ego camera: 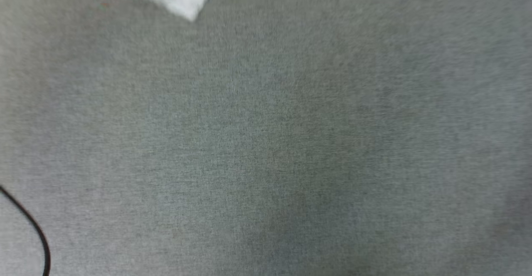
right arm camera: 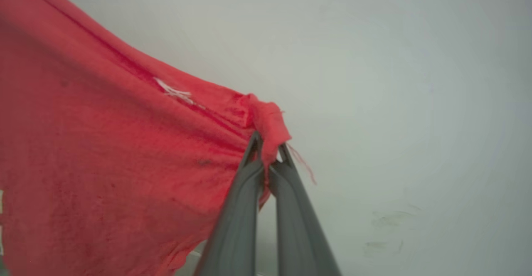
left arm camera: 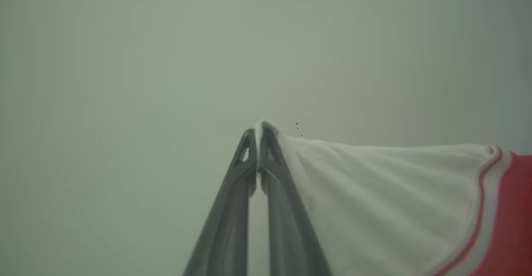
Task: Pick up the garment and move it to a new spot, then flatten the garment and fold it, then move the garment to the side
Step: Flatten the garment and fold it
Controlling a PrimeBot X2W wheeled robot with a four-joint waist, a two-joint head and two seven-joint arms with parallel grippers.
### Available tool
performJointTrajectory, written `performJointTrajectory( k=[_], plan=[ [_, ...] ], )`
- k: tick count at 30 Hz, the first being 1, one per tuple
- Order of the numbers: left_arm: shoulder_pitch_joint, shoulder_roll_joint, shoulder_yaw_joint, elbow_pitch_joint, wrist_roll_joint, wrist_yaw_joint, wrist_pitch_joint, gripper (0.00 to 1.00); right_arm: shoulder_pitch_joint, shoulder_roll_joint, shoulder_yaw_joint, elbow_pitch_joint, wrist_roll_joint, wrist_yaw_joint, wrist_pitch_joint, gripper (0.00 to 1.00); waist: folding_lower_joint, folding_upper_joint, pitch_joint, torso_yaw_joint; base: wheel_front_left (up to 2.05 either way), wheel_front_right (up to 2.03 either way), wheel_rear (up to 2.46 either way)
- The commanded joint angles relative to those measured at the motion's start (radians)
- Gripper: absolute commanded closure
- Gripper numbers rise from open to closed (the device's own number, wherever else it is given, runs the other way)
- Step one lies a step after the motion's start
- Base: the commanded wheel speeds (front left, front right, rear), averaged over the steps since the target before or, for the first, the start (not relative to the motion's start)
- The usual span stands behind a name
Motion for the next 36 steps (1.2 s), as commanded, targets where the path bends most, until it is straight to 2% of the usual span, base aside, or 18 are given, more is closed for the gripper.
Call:
performJointTrajectory(
  k=[1,5,9,13,17,22,30,31,32,36],
  plan=[
    [-0.079,-0.021,-0.017,0.06,0.018,-0.013,-0.008,1.0,-0.066,-0.005,0.011,0.044,-0.021,-0.001,-0.026,1.0,-0.0003,0.0,0.076,0.018,0.0,0.0,0.0],
    [-0.24,-0.071,-0.061,0.244,0.064,-0.036,-0.05,1.0,-0.206,0.013,0.036,0.177,-0.079,-0.002,-0.11,1.0,-0.0003,0.0,0.13,0.033,0.0,0.0,0.0],
    [-0.328,-0.106,-0.093,0.402,0.101,-0.047,-0.11,1.0,-0.297,0.053,0.049,0.317,-0.14,-0.002,-0.209,1.0,-0.0003,0.0,0.151,0.04,0.0,0.0,0.0],
    [-0.316,-0.142,-0.138,0.513,0.12,-0.062,-0.176,1.0,-0.309,0.099,0.072,0.431,-0.181,-0.001,-0.304,1.0,-0.0003,0.0,0.158,0.051,0.0,0.0,0.0],
    [-0.229,-0.18,-0.16,0.562,0.113,-0.071,-0.221,1.0,-0.255,0.129,0.097,0.513,-0.194,-0.001,-0.384,1.0,-0.0003,0.0,0.148,0.071,0.0,0.0,0.0],
    [-0.045,-0.223,-0.187,0.549,0.116,-0.076,-0.24,1.0,-0.127,0.154,0.119,0.585,-0.157,-0.001,-0.463,1.0,-0.0003,0.0,0.104,0.096,0.0,0.0,0.0],
    [0.364,-0.269,-0.178,0.371,0.12,-0.068,-0.242,1.0,0.167,0.129,0.153,0.6,-0.085,-0.001,-0.518,1.0,-0.0003,0.0,-0.027,0.123,0.0,0.0,0.0],
    [0.418,-0.27,-0.177,0.351,0.12,-0.066,-0.242,1.0,0.206,0.126,0.157,0.598,-0.072,-0.001,-0.523,1.0,-0.0003,0.0,-0.048,0.124,0.0,0.0,0.0],
    [0.587,-0.261,-0.192,0.292,0.127,-0.06,-0.242,1.0,0.333,0.109,0.181,0.586,-0.025,-0.001,-0.527,1.0,-0.0003,0.0,-0.111,0.127,0.0,0.0,0.0],
    [0.808,-0.244,-0.214,0.243,0.112,-0.049,-0.241,1.0,0.5,0.08,0.226,0.553,0.038,-0.001,-0.521,1.0,-0.0003,0.0,-0.19,0.13,0.0,0.0,0.0]
  ],
)
